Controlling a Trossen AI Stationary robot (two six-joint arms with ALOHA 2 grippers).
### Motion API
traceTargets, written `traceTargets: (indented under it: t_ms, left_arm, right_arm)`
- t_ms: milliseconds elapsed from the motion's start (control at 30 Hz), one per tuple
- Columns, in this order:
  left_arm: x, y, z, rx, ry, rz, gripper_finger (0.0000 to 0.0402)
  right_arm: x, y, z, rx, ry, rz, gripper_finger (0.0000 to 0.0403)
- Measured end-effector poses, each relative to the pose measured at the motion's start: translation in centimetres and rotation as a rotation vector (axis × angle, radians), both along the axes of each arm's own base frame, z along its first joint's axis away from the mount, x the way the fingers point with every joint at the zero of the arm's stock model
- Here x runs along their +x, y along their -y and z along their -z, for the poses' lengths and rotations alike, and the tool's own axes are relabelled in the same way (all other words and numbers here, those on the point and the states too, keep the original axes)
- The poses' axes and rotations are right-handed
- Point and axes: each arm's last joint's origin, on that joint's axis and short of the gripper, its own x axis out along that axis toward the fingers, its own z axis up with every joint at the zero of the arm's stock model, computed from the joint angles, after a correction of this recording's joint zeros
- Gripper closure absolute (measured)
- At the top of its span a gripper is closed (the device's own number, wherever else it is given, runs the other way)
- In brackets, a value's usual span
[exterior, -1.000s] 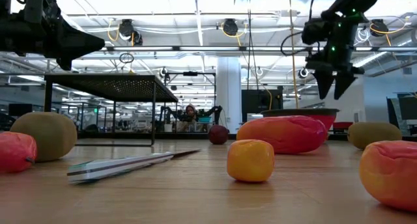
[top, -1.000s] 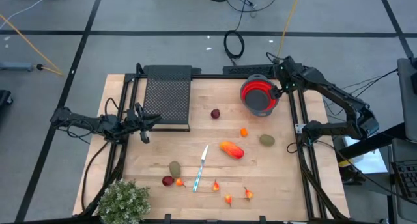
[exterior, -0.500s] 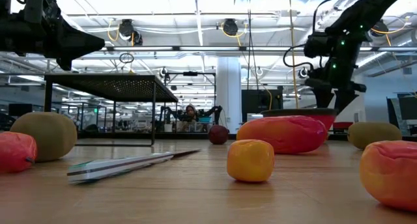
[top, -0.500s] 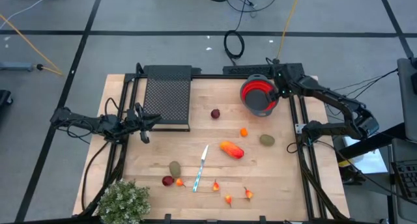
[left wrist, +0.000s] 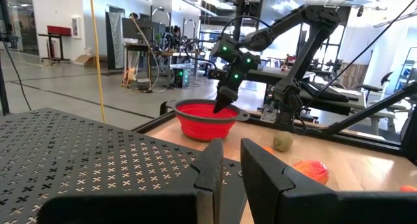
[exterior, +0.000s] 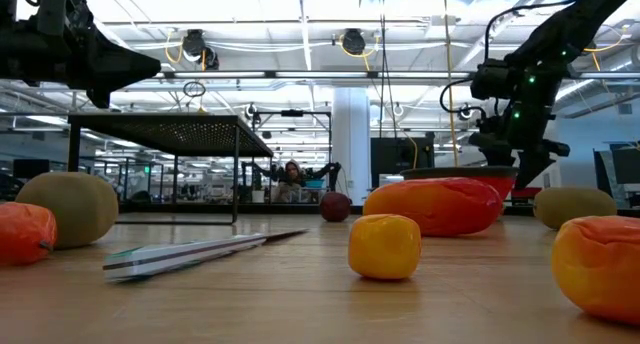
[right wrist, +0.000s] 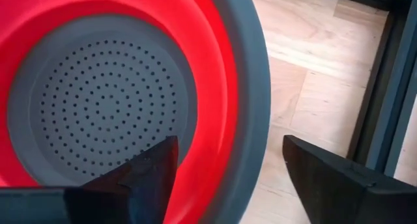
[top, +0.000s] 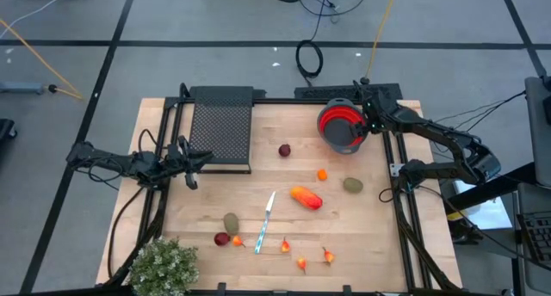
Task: Pick & Place Fruit
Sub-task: Put the red strainer bowl on the shelf
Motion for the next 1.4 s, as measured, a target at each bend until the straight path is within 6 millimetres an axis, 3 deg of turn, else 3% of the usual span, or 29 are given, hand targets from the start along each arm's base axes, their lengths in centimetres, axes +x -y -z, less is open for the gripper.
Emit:
traceTargets:
  t_ms: [367,867,1233,1400]
  left_arm:
    - [0.0,0.0,0.0,0.000,0.000,0.000,0.0350]
    - [0.0,0.0,0.0,0.001,-0.001,0.000,0.0350]
    - [0.0,0.0,0.0,0.001,-0.001,0.000,0.0350]
    - [0.0,0.0,0.0,0.006,-0.002,-0.001,0.0350]
  right_arm:
    - [-0.2,-0.3,1.3,0.003,0.053,0.085,0.0249]
    - [0.1,0.1,1.0,-0.042,0.094,0.089,0.0392]
    - [0.2,0.1,0.5,-0.035,0.168,0.108,0.0399]
    - [0.3,0.1,-1.3,-0.034,0.185,0.105,0.0401]
